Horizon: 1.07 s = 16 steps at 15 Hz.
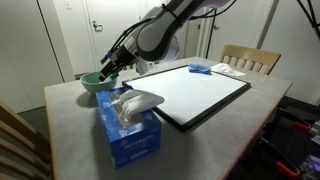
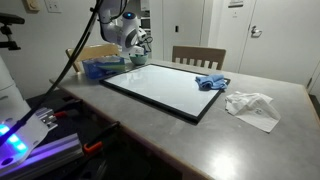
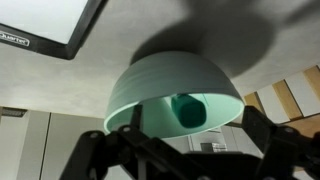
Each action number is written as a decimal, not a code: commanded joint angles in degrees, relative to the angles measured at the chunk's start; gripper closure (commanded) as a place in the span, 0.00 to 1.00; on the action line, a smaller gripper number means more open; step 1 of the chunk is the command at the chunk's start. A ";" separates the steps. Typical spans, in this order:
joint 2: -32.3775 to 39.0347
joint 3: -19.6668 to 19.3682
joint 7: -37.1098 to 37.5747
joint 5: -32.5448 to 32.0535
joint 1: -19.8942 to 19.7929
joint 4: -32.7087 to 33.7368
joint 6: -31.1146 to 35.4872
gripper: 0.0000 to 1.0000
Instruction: Use the marker in the bowl to draw a circle on the white board then put it back
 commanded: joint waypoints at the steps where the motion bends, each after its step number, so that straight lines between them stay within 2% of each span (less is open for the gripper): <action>1: 1.22 1.12 0.79 -1.97 -1.37 1.09 -0.09 0.00; 5: 1.13 0.25 1.15 -1.78 -0.90 1.25 -0.19 0.00; 6: 1.20 0.26 1.14 -1.80 -0.92 1.33 -0.21 0.03; 9: 1.37 0.05 1.18 -1.77 -0.80 1.68 -0.37 0.21; 11: 1.59 -0.05 1.19 -1.78 -0.79 1.90 -0.49 0.27; 12: 1.78 -0.04 1.18 -1.79 -0.82 2.06 -0.54 0.23; 16: 1.95 -0.25 1.26 -1.75 -0.76 2.24 -0.61 0.26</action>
